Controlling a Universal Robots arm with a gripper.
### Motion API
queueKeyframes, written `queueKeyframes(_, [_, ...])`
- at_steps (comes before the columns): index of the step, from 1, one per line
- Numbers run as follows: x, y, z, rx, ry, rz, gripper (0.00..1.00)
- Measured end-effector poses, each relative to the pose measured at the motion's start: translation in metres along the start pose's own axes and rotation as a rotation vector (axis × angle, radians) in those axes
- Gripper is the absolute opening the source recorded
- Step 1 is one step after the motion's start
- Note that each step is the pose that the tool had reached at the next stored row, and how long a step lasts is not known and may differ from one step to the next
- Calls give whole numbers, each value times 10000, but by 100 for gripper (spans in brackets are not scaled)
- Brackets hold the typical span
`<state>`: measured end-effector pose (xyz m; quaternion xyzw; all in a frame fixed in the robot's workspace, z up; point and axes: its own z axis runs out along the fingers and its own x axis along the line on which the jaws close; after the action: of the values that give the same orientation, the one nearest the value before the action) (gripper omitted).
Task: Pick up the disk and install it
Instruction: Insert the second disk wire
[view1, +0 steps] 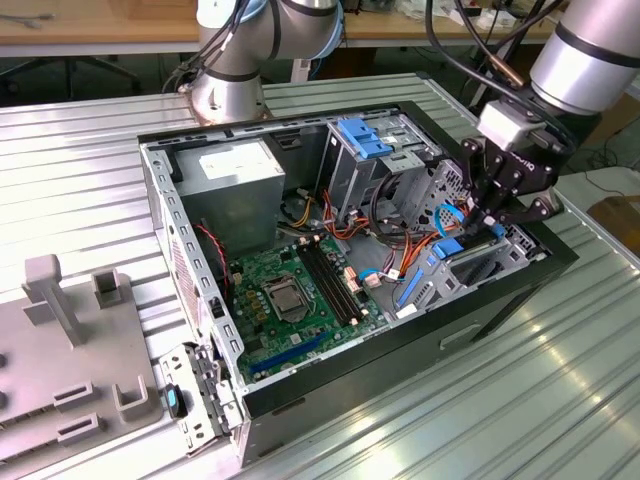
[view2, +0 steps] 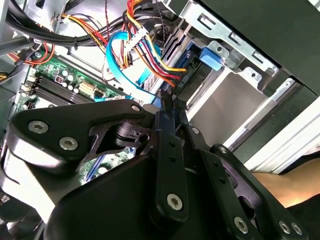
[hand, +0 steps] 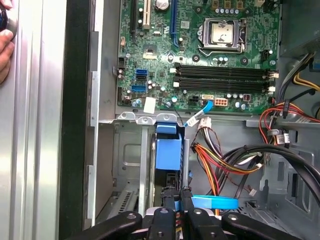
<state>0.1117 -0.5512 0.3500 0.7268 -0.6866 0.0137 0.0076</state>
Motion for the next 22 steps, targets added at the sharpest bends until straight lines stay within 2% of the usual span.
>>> queueKeyframes(22, [11,-32,28,-8,2,250,16])
